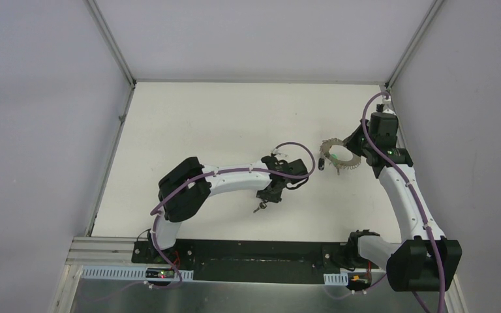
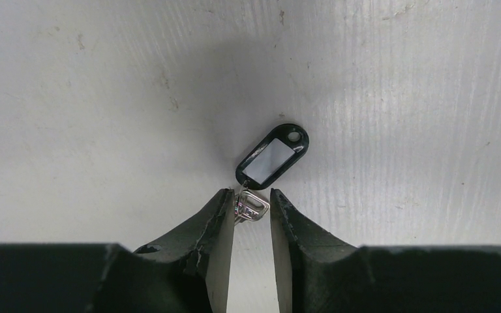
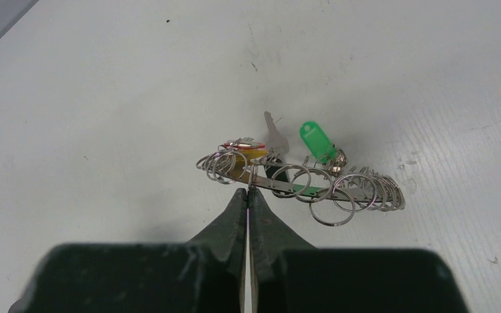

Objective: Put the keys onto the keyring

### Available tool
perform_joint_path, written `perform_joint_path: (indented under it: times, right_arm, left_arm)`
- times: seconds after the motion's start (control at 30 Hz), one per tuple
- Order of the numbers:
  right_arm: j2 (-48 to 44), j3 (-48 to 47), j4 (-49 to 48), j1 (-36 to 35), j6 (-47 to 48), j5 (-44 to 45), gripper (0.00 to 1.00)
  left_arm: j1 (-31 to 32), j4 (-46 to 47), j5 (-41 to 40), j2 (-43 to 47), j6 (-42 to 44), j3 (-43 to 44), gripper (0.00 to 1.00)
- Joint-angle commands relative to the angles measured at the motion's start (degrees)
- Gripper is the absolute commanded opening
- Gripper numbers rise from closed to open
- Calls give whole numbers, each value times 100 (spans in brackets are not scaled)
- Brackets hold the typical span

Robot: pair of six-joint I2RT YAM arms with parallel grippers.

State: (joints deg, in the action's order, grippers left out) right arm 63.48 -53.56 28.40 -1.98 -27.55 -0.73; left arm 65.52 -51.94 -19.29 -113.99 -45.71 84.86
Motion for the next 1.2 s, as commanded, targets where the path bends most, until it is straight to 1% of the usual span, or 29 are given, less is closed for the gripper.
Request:
perform_joint_path:
  times: [0.0, 0.1, 0.37, 0.4, 0.47, 0.6, 0.73, 0.83, 0.87, 1.03, 1.17]
  right_arm:
    - [-213, -8, -264, 21, -16, -151, 0]
    - [-206, 16, -290, 22, -15, -146, 0]
    - [-180, -14, -291, 18, -19, -144, 0]
    - [-172, -22, -297, 21, -10, -151, 0]
    - [-176, -10, -336, 22, 43, -184, 0]
    - [-178, -21, -352, 17, 107, -149, 0]
    - [-182, -32, -377, 20, 122, -173, 0]
    - [-170, -32, -383, 22, 130, -212, 0]
    - [-170, -32, -388, 20, 129, -216, 0]
    - [-178, -32, -435, 22, 203, -341, 0]
    - [-208, -32, -571, 18, 457, -694, 0]
  left_arm:
    - [-113, 15, 226, 407, -303, -106, 27]
    - [-155, 19, 345, 431, -510, -228, 25]
    - [-162, -67, 396, 334, -561, -195, 23]
    - [-162, -82, 387, 334, -566, -183, 22]
    - [-169, -135, 394, 337, -603, -153, 14]
    - [-171, -339, 339, 347, -815, -156, 13]
    - [-166, -393, 368, 312, -834, -167, 12]
    - [-179, -395, 414, 300, -772, -131, 2]
    - [-175, -391, 428, 306, -742, -109, 0]
    - [-186, -390, 340, 493, -530, 10, 0]
    - [-337, -395, 324, 798, -368, -21, 0]
